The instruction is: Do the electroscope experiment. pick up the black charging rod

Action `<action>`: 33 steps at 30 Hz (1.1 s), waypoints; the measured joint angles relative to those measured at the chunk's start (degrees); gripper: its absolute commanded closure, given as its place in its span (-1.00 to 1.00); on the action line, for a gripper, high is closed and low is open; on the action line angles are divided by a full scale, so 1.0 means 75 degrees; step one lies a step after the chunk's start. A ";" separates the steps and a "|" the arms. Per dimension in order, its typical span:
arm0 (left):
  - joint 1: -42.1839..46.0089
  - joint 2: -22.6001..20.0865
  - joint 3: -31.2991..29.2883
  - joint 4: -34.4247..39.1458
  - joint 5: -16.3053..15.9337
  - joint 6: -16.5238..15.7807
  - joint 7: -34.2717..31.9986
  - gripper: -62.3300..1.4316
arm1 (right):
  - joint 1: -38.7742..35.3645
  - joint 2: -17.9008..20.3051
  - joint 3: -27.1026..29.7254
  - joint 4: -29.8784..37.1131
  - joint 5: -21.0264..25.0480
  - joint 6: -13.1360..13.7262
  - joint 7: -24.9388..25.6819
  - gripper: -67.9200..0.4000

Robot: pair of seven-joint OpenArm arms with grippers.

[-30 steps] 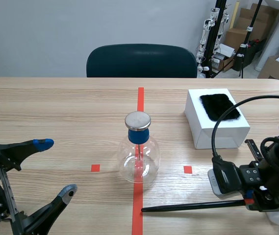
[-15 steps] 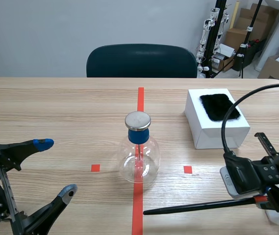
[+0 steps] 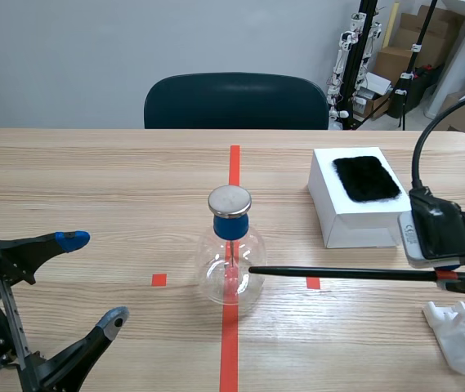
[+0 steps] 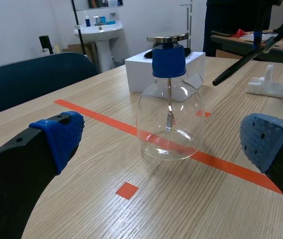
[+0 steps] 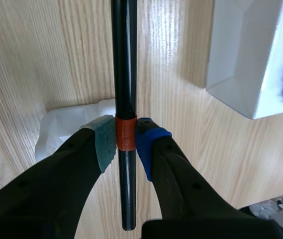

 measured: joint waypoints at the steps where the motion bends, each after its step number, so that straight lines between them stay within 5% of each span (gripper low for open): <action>1: 0.0000 0.0000 0.0000 0.0000 0.0000 0.0000 0.0000 -1.00 | -0.0251 0.0000 0.0315 0.0122 -0.0125 0.0003 0.0082 0.97; 8: 0.0000 0.0000 0.0000 0.0000 0.0000 0.0000 0.0000 -1.00 | -0.2090 -0.0536 0.2442 0.0720 -0.1343 0.0023 0.0530 0.97; 14: 0.0000 0.0000 0.0000 0.0000 0.0000 0.0000 0.0003 -1.00 | -0.3707 -0.1265 0.3829 0.1355 -0.3008 0.0038 0.1448 0.97; 17: 0.0000 0.0000 0.0000 0.0000 0.0000 0.0000 0.0000 -1.00 | -0.4392 -0.1778 0.4433 0.1687 -0.4062 0.0038 0.1976 0.97; 26: 0.0000 0.0000 0.0000 0.0000 0.0000 0.0000 0.0003 -1.00 | -0.6003 -0.3552 0.6231 0.2914 -0.5834 0.0038 0.3503 0.97; 31: 0.0000 0.0000 0.0000 0.0000 0.0000 0.0000 0.0000 -1.00 | -0.6677 -0.4514 0.6671 0.3520 -0.7539 0.0015 0.4809 0.97; 33: 0.0000 0.0000 0.0000 0.0000 0.0000 0.0000 0.0003 -1.00 | -0.6985 -0.4881 0.6685 0.3579 -0.8122 -0.0466 0.5132 0.97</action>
